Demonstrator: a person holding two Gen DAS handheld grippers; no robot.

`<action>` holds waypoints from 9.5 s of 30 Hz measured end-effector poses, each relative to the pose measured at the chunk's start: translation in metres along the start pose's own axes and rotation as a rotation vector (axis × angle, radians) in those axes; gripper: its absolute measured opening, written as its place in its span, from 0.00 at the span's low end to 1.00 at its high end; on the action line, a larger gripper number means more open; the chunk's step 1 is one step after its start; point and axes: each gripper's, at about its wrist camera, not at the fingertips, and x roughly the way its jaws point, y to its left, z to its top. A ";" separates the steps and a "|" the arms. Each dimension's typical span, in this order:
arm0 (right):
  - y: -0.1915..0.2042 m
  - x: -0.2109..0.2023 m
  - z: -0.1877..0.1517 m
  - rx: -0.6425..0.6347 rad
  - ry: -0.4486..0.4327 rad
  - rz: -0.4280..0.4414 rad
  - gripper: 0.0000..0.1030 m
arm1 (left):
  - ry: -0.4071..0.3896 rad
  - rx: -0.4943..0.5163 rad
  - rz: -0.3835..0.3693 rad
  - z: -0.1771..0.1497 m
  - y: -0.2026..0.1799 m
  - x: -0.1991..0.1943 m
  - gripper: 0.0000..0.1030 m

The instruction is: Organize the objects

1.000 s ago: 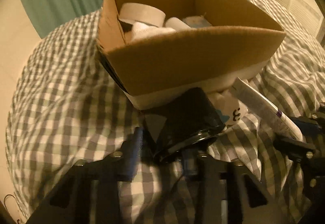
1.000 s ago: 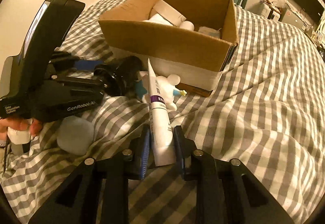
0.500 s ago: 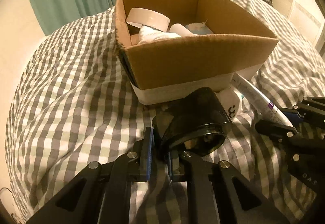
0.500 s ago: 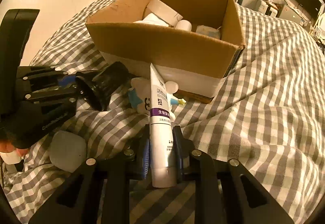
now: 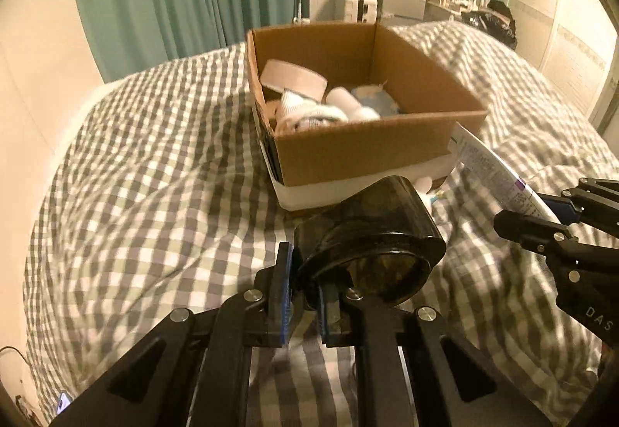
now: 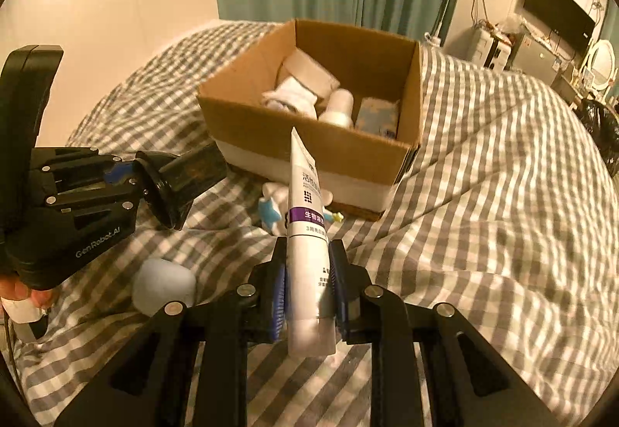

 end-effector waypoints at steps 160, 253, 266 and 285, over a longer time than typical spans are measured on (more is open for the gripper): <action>0.009 0.139 0.037 0.121 0.211 -0.037 0.76 | 0.046 -0.074 -0.001 -0.002 0.045 0.028 0.21; -0.093 -0.066 0.180 0.273 -0.257 -0.045 0.90 | -0.291 0.024 -0.031 0.161 0.043 -0.064 0.87; -0.061 -0.167 0.128 0.216 -0.433 -0.134 0.97 | -0.458 0.008 0.054 0.131 0.037 -0.168 0.97; -0.041 -0.081 0.011 0.217 -0.430 -0.236 0.98 | -0.442 -0.087 0.108 0.029 0.034 -0.110 0.99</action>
